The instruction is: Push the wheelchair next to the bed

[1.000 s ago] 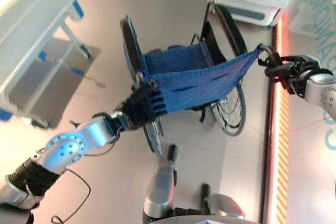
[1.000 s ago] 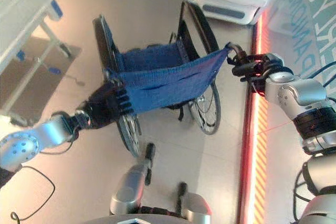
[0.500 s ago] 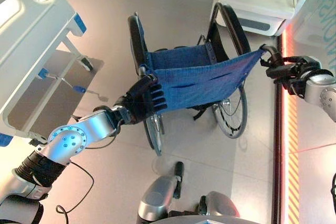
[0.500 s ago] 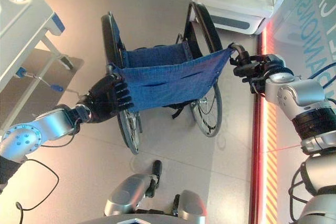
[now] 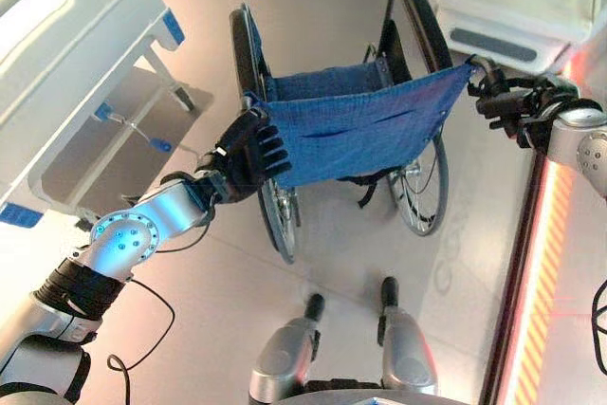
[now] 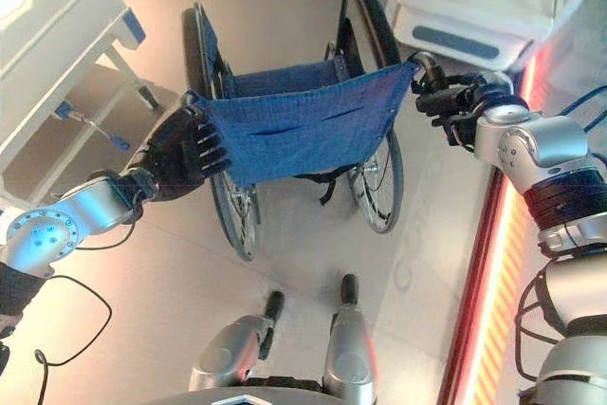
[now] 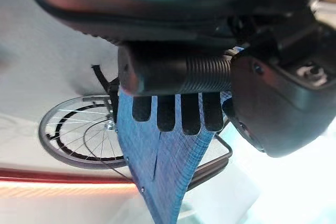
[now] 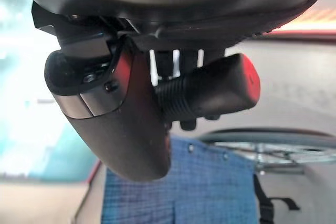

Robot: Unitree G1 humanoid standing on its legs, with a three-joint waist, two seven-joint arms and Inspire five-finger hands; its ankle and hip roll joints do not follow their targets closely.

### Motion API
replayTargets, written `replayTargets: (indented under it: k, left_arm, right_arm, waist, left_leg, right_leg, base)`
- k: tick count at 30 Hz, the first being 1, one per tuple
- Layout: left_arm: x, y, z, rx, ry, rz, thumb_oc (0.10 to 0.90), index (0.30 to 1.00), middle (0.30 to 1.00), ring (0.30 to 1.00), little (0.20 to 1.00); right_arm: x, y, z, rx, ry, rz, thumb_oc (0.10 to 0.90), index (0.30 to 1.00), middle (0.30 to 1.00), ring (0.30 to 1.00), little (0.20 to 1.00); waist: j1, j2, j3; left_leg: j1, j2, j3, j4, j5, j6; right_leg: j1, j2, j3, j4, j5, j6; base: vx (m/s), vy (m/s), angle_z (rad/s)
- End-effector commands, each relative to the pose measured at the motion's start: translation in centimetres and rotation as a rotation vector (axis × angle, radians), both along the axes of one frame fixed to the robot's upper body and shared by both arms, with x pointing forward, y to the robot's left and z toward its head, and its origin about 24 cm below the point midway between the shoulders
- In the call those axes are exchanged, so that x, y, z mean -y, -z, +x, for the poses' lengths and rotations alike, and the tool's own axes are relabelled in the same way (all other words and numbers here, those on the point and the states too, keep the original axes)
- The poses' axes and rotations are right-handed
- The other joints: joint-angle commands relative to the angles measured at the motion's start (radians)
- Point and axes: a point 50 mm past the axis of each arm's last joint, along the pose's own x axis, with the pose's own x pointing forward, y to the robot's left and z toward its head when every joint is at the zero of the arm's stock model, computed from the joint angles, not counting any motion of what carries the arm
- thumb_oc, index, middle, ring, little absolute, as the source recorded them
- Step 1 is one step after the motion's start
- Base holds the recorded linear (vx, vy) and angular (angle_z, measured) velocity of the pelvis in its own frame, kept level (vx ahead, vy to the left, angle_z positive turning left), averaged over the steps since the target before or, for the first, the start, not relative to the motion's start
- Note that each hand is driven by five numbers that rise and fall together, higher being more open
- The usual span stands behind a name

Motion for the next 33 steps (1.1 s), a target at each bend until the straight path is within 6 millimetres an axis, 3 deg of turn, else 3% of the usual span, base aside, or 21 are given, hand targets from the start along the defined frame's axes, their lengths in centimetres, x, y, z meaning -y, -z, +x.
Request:
replayTargets:
  k: [1,2,3,4,6,8,10,11,13,14,16,17,21,22,25,26,27,29,30,31,33]
  left_arm:
    - [-1.8,-10.1,0.2,0.495,-0.098,-0.147,0.400,0.300,0.300,0.300,0.300]
    - [-2.2,-10.0,-0.2,0.500,-0.121,-0.146,0.400,0.300,0.300,0.300,0.300]
    - [-2.4,-9.9,-0.4,0.499,-0.130,-0.150,0.400,0.300,0.300,0.300,0.300]
    - [-3.1,-9.7,-0.9,0.499,-0.157,-0.157,0.400,0.300,0.300,0.300,0.300]
    - [-3.7,-9.5,-1.2,0.493,-0.173,-0.157,0.400,0.300,0.300,0.300,0.300]
    - [-4.4,-9.3,-1.6,0.485,-0.200,-0.141,0.400,0.300,0.300,0.300,0.300]
    - [-5.0,-9.4,-1.8,0.484,-0.216,-0.134,0.400,0.300,0.300,0.300,0.300]
    - [-5.7,-9.3,-1.9,0.478,-0.231,-0.133,0.400,0.300,0.300,0.300,0.300]
    - [-6.0,-9.1,-1.8,0.473,-0.240,-0.131,0.400,0.300,0.300,0.300,0.300]
    - [-6.3,-8.6,-1.6,0.470,-0.250,-0.122,0.400,0.300,0.300,0.300,0.300]
    - [-6.5,-8.2,-1.6,0.468,-0.261,-0.116,0.400,0.300,0.300,0.300,0.300]
    - [-6.7,-8.0,-1.5,0.468,-0.273,-0.110,0.400,0.300,0.300,0.300,0.300]
    - [-7.2,-8.2,-1.4,0.475,-0.287,-0.086,0.400,0.300,0.300,0.300,0.300]
    - [-7.3,-8.4,-1.3,0.475,-0.292,-0.078,0.400,0.300,0.300,0.300,0.300]
    - [-7.5,-8.9,-0.9,0.482,-0.290,-0.067,0.400,0.300,0.300,0.300,0.300]
    - [-7.5,-9.2,-0.7,0.477,-0.283,-0.068,0.400,0.300,0.300,0.300,0.300]
    - [-7.4,-9.3,-0.5,0.469,-0.274,-0.065,0.400,0.300,0.300,0.300,0.300]
    - [-7.2,-9.5,-0.4,0.470,-0.257,-0.055,0.400,0.300,0.300,0.300,0.300]
    - [-7.1,-9.8,-0.3,0.472,-0.243,-0.048,0.400,0.300,0.300,0.300,0.300]
    - [-6.9,-9.9,-0.3,0.473,-0.235,-0.041,0.400,0.300,0.300,0.300,0.300]
    - [-6.8,-9.9,-0.2,0.478,-0.223,-0.027,0.400,0.300,0.300,0.300,0.300]
  right_arm:
    - [-3.7,-2.4,0.1,0.094,-0.264,-0.002,0.400,0.300,0.300,0.300,0.300]
    - [-3.8,-2.0,-0.1,0.085,-0.270,-0.009,0.400,0.300,0.300,0.300,0.300]
    - [-3.8,-1.8,-0.2,0.083,-0.274,-0.010,0.400,0.300,0.300,0.300,0.300]
    - [-3.9,-1.7,-0.4,0.087,-0.278,-0.011,0.400,0.300,0.300,0.300,0.300]
    - [-4.1,-1.5,-0.6,0.088,-0.280,-0.007,0.400,0.300,0.300,0.300,0.300]
    - [-4.7,-1.4,-0.8,0.087,-0.292,-0.020,0.400,0.300,0.300,0.300,0.300]
    - [-5.2,-1.6,-0.8,0.095,-0.298,-0.021,0.400,0.300,0.300,0.300,0.300]
    - [-5.5,-1.8,-0.5,0.096,-0.298,-0.016,0.400,0.300,0.300,0.300,0.300]
    - [-5.6,-1.6,-0.2,0.091,-0.300,-0.014,0.400,0.300,0.300,0.300,0.300]
    - [-5.7,-1.0,0.1,0.076,-0.301,-0.012,0.400,0.300,0.300,0.300,0.300]
    - [-5.7,-0.2,0.2,0.062,-0.306,-0.010,0.400,0.300,0.300,0.300,0.300]
    - [-5.8,0.7,0.3,0.049,-0.311,-0.003,0.400,0.300,0.300,0.300,0.300]
    - [-5.9,1.7,0.4,0.028,-0.319,0.007,0.400,0.300,0.300,0.300,0.300]
    - [-6.1,1.9,0.6,0.020,-0.323,0.013,0.400,0.300,0.300,0.300,0.300]
    - [-6.4,2.6,0.7,0.004,-0.327,0.031,0.400,0.300,0.300,0.300,0.300]
    - [-6.2,3.1,0.6,-0.014,-0.329,0.043,0.400,0.300,0.300,0.300,0.300]
    - [-6.0,3.5,0.5,-0.027,-0.327,0.049,0.400,0.300,0.300,0.300,0.300]
    - [-5.8,3.7,0.4,-0.026,-0.321,0.061,0.400,0.300,0.300,0.300,0.300]
    - [-5.8,3.7,0.3,-0.024,-0.316,0.074,0.400,0.300,0.300,0.300,0.300]
    - [-6.0,3.7,0.3,-0.025,-0.316,0.079,0.400,0.300,0.300,0.300,0.300]
    - [-6.4,3.7,0.4,-0.028,-0.320,0.088,0.400,0.300,0.300,0.300,0.300]
  waist:
    - [-0.008,-0.046,-0.216]
    - [0.004,-0.066,-0.216]
    - [0.010,-0.075,-0.215]
    - [0.030,-0.089,-0.208]
    - [0.049,-0.095,-0.200]
    - [0.077,-0.090,-0.191]
    - [0.092,-0.075,-0.192]
    - [0.114,-0.047,-0.195]
    - [0.129,-0.032,-0.193]
    - [0.147,-0.007,-0.195]
    - [0.158,0.003,-0.195]
    - [0.175,0.017,-0.201]
    - [0.197,0.028,-0.222]
    - [0.199,0.022,-0.237]
    - [0.197,0.012,-0.271]
    - [0.200,-0.007,-0.287]
    - [0.198,-0.026,-0.297]
    - [0.197,-0.034,-0.303]
    - [0.202,-0.036,-0.311]
    - [0.202,-0.039,-0.315]
    - [0.192,-0.040,-0.319]
  left_leg:
    - [0.142,0.060,0.110,0.198,0.085,-0.064]
    - [0.085,0.054,0.109,0.371,0.151,-0.075]
    - [0.055,0.045,0.105,0.449,0.168,-0.076]
    - [-0.056,0.008,0.097,0.622,0.179,-0.066]
    - [-0.136,-0.011,0.102,0.644,0.162,-0.048]
    - [-0.183,-0.029,0.118,0.511,0.138,-0.028]
    - [-0.187,-0.025,0.146,0.330,0.157,-0.029]
    - [-0.209,-0.011,0.191,0.117,0.232,-0.056]
    - [-0.226,-0.011,0.212,0.022,0.289,-0.077]
    - [-0.258,-0.006,0.254,-0.112,0.352,-0.098]
    - [-0.266,-0.003,0.287,-0.191,0.384,-0.102]
    - [-0.276,-0.004,0.303,-0.294,0.395,-0.106]
    - [-0.262,-0.010,0.317,-0.329,0.393,-0.100]
    - [-0.237,-0.015,0.321,-0.345,0.321,-0.073]
    - [-0.202,-0.010,0.360,-0.289,0.267,-0.032]
    - [-0.202,-0.028,0.364,-0.242,0.246,-0.010]
    - [-0.178,-0.048,0.373,-0.226,0.215,0.016]
    - [-0.154,-0.061,0.360,-0.215,0.198,0.030]
    - [-0.146,-0.064,0.346,-0.206,0.192,0.033]
    - [-0.134,-0.070,0.341,-0.207,0.189,0.035]
    - [-0.111,-0.082,0.324,-0.202,0.174,0.039]
  right_leg:
    - [-0.027,0.093,-0.024,-0.103,0.177,-0.069]
    - [0.006,0.099,-0.036,-0.112,0.164,-0.099]
    - [0.021,0.102,-0.039,-0.114,0.158,-0.110]
    - [0.063,0.116,-0.048,-0.111,0.138,-0.137]
    - [0.102,0.129,-0.051,-0.110,0.124,-0.147]
    - [0.162,0.157,-0.044,-0.119,0.101,-0.144]
    - [0.188,0.184,-0.042,-0.125,0.082,-0.140]
    - [0.230,0.226,-0.034,-0.136,0.049,-0.147]
    - [0.258,0.249,-0.027,-0.145,0.034,-0.154]
    - [0.299,0.286,-0.017,-0.160,0.016,-0.162]
    - [0.340,0.301,-0.005,-0.174,-0.001,-0.166]
    - [0.386,0.320,0.012,-0.175,-0.034,-0.167]
    - [0.438,0.337,0.031,-0.139,-0.115,-0.173]
    - [0.436,0.326,0.033,-0.114,-0.137,-0.162]
    - [0.444,0.321,0.017,-0.017,-0.177,-0.143]
    - [0.450,0.307,0.008,0.034,-0.147,-0.123]
    - [0.428,0.300,0.004,0.146,-0.057,-0.076]
    - [0.390,0.308,0.015,0.270,0.047,-0.028]
    - [0.362,0.328,0.034,0.336,0.146,0.006]
    - [0.344,0.334,0.037,0.359,0.194,0.023]
    - [0.294,0.314,0.027,0.378,0.195,0.023]
  base:
    - [0.38,-0.359,0.71]
    - [0.23,-0.241,0.39]
    - [0.42,-0.395,0.28]
    - [0.36,-0.291,-0.03]
    - [0.36,-0.207,-0.44]
    - [0.43,-0.106,-0.13]
    - [0.45,-0.034,0.15]
    - [0.50,-0.016,0.07]
    - [0.52,-0.001,0.05]
    - [0.55,0.010,-0.07]
    - [0.58,0.030,-0.29]
    - [0.57,0.057,-0.53]
    - [0.51,0.082,-0.43]
    - [0.56,0.142,-0.40]
    - [0.45,0.121,-0.31]
    - [0.66,0.165,0.03]
    - [0.55,0.141,0.12]
    - [0.44,0.101,0.14]
    - [0.43,0.066,0.31]
    - [0.39,0.060,0.38]
    - [0.38,0.081,0.30]
